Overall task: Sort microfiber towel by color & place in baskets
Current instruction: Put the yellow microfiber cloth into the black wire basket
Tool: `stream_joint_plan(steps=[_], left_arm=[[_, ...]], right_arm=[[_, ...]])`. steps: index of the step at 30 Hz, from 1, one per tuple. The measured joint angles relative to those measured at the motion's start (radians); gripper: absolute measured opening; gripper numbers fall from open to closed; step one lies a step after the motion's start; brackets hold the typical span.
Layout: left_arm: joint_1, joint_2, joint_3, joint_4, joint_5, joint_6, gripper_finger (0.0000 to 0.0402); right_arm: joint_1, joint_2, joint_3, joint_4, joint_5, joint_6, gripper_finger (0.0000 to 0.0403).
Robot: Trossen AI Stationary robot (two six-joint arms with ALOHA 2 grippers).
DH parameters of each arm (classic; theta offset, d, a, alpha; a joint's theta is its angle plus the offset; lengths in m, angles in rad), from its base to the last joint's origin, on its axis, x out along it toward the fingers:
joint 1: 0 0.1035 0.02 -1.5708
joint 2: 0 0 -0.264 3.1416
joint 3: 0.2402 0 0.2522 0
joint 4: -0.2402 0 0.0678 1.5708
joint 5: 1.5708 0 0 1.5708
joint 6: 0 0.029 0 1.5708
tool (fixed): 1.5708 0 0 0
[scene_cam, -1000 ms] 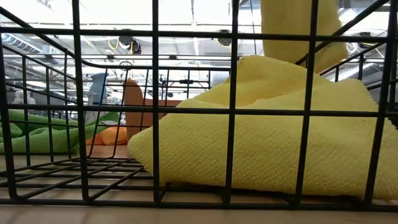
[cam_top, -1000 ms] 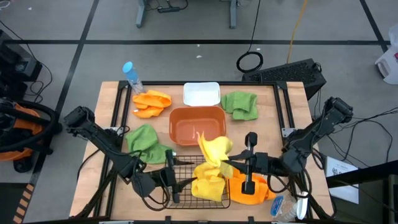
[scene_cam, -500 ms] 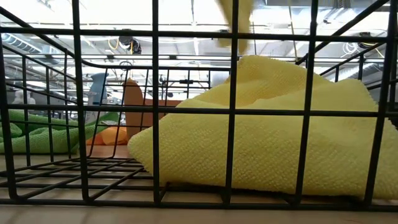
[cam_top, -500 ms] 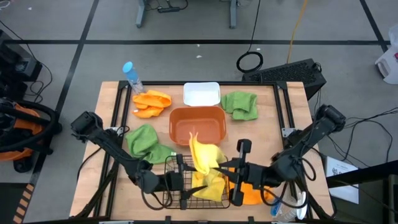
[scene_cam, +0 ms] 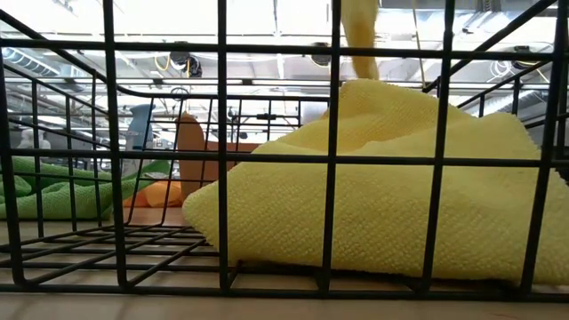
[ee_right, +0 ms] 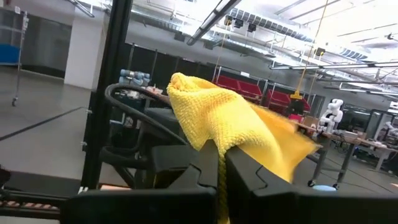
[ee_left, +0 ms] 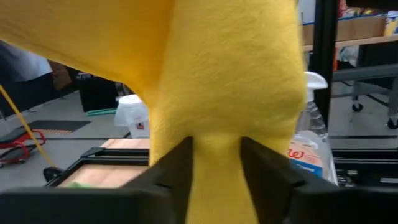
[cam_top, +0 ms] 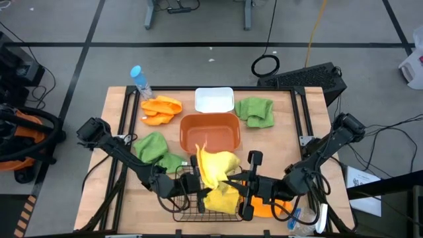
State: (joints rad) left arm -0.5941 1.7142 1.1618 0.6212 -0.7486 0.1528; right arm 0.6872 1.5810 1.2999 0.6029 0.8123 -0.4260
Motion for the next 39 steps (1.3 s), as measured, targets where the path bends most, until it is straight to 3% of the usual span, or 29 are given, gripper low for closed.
stream_joint_plan(steps=[5, 10, 14, 19, 25, 30, 33, 39], left_arm=[[-0.031, 0.000, 0.000, 0.000, 0.012, 0.000, 0.0047], [-0.099, 0.000, 0.000, -0.006, -0.014, 0.018, 0.0048], [-0.148, 0.000, 0.000, -0.047, -0.099, 0.014, 0.0093], [-0.163, 0.011, 0.000, -0.049, -0.155, -0.007, 0.0188], [-0.096, 0.067, 0.000, 0.091, -0.185, 0.028, 0.0303], [-0.020, 0.106, 0.000, 0.166, -0.293, 0.046, 0.0353], [-0.006, 0.106, 0.000, 0.151, -0.381, 0.046, 0.0342], [-0.036, 0.093, 0.000, 0.208, -0.565, 0.204, 0.0258]], right_arm=[[0.000, 0.000, 0.000, -0.005, 0.030, -0.008, 0.0000], [-0.001, 0.000, 0.000, -0.005, 0.056, -0.041, 0.0000], [-0.001, 0.000, 0.000, -0.005, 0.132, -0.071, 0.0000], [-0.011, 0.000, 0.000, -0.002, 0.130, -0.062, 0.0000], [-0.039, 0.000, 0.000, -0.002, 0.123, -0.047, 0.0000], [-0.055, 0.000, 0.000, -0.008, 0.078, -0.020, 0.0000], [-0.053, 0.000, 0.000, -0.024, 0.077, -0.013, 0.0000], [-0.027, 0.000, -0.001, -0.038, 0.076, 0.001, 0.0000]])
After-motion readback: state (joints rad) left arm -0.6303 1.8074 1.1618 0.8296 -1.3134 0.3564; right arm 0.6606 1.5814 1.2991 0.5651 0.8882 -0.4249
